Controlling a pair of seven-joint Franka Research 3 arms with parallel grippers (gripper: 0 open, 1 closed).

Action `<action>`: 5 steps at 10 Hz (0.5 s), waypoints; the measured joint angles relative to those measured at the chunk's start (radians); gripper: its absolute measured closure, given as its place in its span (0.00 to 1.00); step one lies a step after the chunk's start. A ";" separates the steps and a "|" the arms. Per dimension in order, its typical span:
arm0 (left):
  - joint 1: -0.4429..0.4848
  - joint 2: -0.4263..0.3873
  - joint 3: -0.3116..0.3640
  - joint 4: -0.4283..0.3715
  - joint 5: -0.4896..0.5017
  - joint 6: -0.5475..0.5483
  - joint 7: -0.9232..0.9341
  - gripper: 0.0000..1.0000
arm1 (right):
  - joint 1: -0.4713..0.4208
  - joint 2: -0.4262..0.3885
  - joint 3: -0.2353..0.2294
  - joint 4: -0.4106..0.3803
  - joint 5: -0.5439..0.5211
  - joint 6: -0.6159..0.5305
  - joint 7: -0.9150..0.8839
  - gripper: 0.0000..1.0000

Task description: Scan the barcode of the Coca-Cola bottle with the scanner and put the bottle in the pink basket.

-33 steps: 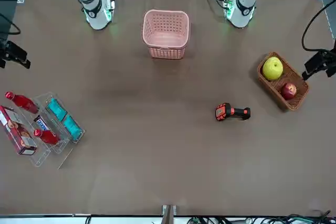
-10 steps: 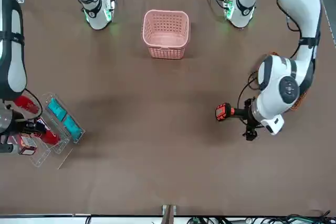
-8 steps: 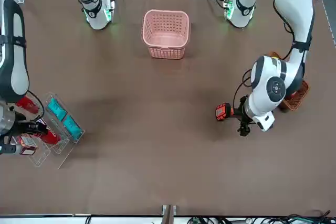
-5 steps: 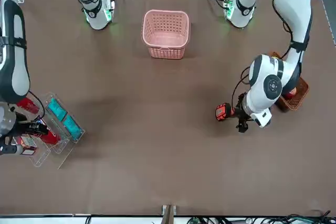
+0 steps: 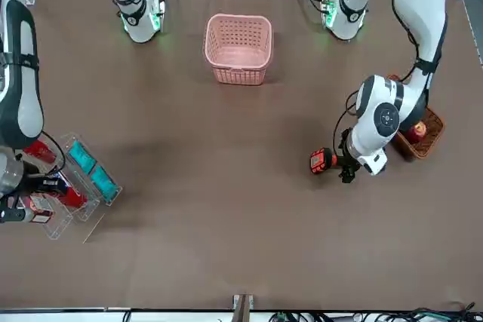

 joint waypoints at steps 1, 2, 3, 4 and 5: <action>0.015 -0.010 -0.007 -0.009 0.001 0.000 -0.001 0.00 | 0.000 0.000 0.000 0.000 0.000 0.000 0.000 0.59; 0.038 -0.015 -0.024 -0.016 0.017 0.000 -0.001 0.00 | 0.000 0.000 -0.001 0.000 0.000 0.001 0.000 0.63; 0.058 -0.015 -0.041 -0.022 0.039 0.000 -0.001 0.00 | -0.001 0.000 -0.001 0.000 0.000 0.001 -0.001 0.68; 0.070 -0.014 -0.051 -0.027 0.055 0.000 -0.001 0.00 | -0.001 0.000 -0.001 0.000 0.000 0.001 -0.001 0.68; 0.073 -0.012 -0.053 -0.030 0.063 0.000 -0.001 0.00 | -0.001 0.000 -0.001 0.001 0.000 0.001 -0.007 0.68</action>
